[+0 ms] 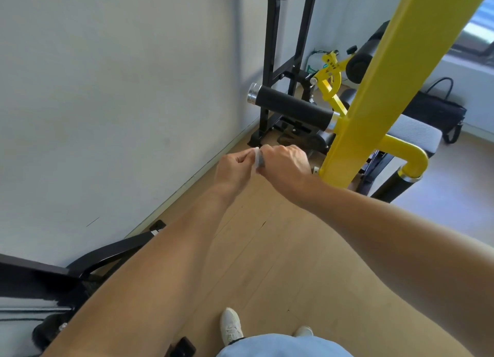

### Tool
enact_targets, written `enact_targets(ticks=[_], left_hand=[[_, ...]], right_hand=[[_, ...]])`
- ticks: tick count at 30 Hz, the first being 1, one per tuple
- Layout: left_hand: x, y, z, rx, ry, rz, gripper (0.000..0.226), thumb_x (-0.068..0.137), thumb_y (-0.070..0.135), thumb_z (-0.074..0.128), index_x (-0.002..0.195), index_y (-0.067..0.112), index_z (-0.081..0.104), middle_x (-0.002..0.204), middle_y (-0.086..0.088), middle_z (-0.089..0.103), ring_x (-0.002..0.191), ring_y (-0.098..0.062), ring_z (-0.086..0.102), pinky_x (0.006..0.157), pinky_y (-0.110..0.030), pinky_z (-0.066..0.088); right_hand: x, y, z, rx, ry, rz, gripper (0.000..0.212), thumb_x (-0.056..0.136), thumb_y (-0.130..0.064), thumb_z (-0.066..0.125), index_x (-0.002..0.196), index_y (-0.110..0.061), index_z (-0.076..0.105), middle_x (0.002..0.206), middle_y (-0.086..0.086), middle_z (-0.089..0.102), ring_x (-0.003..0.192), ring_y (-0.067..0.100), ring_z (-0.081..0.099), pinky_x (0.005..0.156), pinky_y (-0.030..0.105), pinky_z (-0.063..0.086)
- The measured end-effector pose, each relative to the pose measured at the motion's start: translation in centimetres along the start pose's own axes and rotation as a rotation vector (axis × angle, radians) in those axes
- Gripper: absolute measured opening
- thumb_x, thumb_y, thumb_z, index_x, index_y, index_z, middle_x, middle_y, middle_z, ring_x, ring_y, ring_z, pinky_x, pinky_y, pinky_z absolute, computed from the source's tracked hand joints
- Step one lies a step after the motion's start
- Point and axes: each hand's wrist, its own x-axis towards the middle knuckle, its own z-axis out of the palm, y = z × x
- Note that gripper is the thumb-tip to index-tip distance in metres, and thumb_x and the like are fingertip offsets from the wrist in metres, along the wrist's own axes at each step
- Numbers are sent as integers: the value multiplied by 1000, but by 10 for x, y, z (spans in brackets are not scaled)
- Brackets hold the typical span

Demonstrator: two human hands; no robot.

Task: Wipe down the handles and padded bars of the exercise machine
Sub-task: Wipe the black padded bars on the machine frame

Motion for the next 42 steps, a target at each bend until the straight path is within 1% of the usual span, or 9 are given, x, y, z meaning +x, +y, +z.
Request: enact_targets(ticks=[3, 6, 11, 20, 23, 28, 32, 35, 42], left_hand=[[2, -1, -1, -41, -10, -2, 37, 100, 45, 56, 128, 24, 70, 124, 3, 70, 110, -11, 57, 85, -21, 46], [2, 1, -2, -25, -10, -7, 38, 100, 45, 56, 129, 23, 69, 111, 2, 66, 91, -7, 56, 67, -11, 41], [0, 4, 3, -34, -17, -26, 36, 100, 44, 56, 128, 24, 70, 111, 5, 63, 87, -5, 54, 64, -7, 35], [0, 6, 1, -42, -4, -30, 35, 101, 41, 57, 128, 23, 70, 121, 4, 70, 113, -15, 59, 87, -21, 44], [1, 8, -5, -22, -18, -21, 31, 103, 33, 54, 127, 21, 71, 130, 4, 69, 121, -14, 59, 90, -21, 46], [4, 8, -6, -16, 5, -2, 32, 103, 34, 54, 127, 21, 70, 133, 3, 68, 120, -13, 59, 86, -18, 45], [7, 7, -7, -53, 7, -27, 35, 101, 40, 58, 129, 22, 69, 133, 2, 67, 110, -8, 52, 88, -21, 43], [6, 6, -5, -59, 4, -38, 37, 100, 43, 57, 129, 22, 69, 134, 2, 66, 116, -12, 52, 91, -24, 44], [7, 2, -7, -42, -14, -4, 33, 102, 40, 55, 126, 25, 72, 123, 3, 72, 114, -17, 64, 93, -30, 56]], right_hand=[[-6, 7, -2, -136, -60, 22, 19, 98, -25, 60, 112, -12, 60, 89, 2, 64, 84, 19, 63, 95, 35, 42], [-20, 15, -19, -380, -161, 62, 27, 95, -26, 62, 118, -12, 58, 86, 4, 57, 79, 20, 56, 93, 36, 42], [-43, 16, -31, -716, -241, 21, 25, 99, -26, 55, 119, -12, 59, 93, 4, 65, 97, 24, 64, 115, 51, 28], [-35, 17, -31, -423, -47, -127, 18, 102, -24, 52, 105, -9, 62, 79, 3, 55, 74, 19, 57, 89, 34, 45], [-22, 5, 1, -230, 0, -147, 39, 101, -23, 54, 135, -4, 49, 119, 11, 63, 112, 26, 62, 105, 37, 43], [-33, 0, 14, -135, -18, -135, 64, 105, -37, 37, 157, -7, 17, 164, 15, 17, 152, 31, 13, 122, 43, 5], [-29, 19, -2, -227, 98, -185, 35, 103, -24, 47, 134, -13, 54, 131, 5, 63, 124, 24, 57, 116, 40, 29], [-23, 22, -7, -220, 83, -110, 18, 99, -25, 60, 113, -15, 63, 92, 2, 69, 84, 22, 68, 79, 32, 54], [0, 4, 12, 27, 111, -68, 18, 96, -29, 65, 109, -18, 66, 93, -1, 70, 85, 18, 70, 76, 30, 59]])
